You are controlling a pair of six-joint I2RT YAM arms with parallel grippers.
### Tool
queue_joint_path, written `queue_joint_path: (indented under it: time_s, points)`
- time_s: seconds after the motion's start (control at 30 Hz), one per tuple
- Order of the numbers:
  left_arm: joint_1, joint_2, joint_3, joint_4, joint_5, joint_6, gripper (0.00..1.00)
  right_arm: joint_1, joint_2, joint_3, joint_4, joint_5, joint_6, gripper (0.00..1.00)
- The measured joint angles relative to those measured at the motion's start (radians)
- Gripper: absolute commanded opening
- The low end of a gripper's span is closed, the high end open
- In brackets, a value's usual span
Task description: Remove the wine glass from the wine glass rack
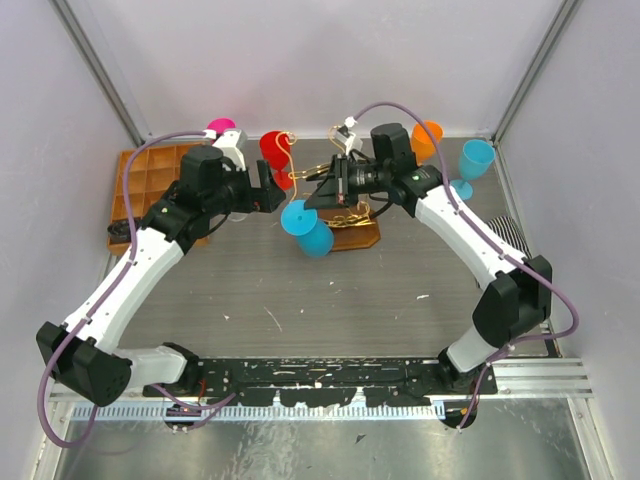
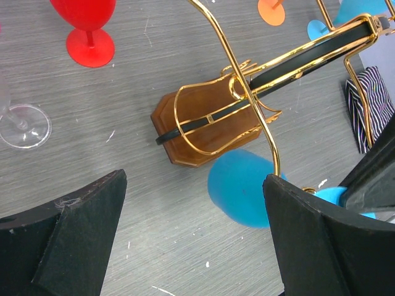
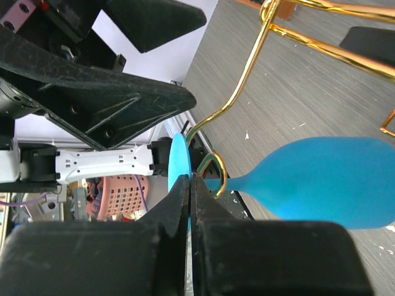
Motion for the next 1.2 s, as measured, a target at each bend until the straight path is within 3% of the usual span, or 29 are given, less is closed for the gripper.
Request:
queue_joint_path:
  time_s: [0.6,0.97,1.2]
  points:
    - [0.0,-0.032,-0.007,-0.002,-0.061,0.016,0.98,0.013,0.118,0.043,0.138,-0.071,0.123,0.0]
    - [0.0,-0.045,-0.018,-0.008,-0.077,0.029,0.98,-0.128,0.114,0.103,0.061,-0.068,0.107,0.01]
    - [0.0,-0.05,-0.024,-0.009,-0.15,0.027,0.98,-0.142,0.059,0.138,0.03,-0.083,0.057,0.01]
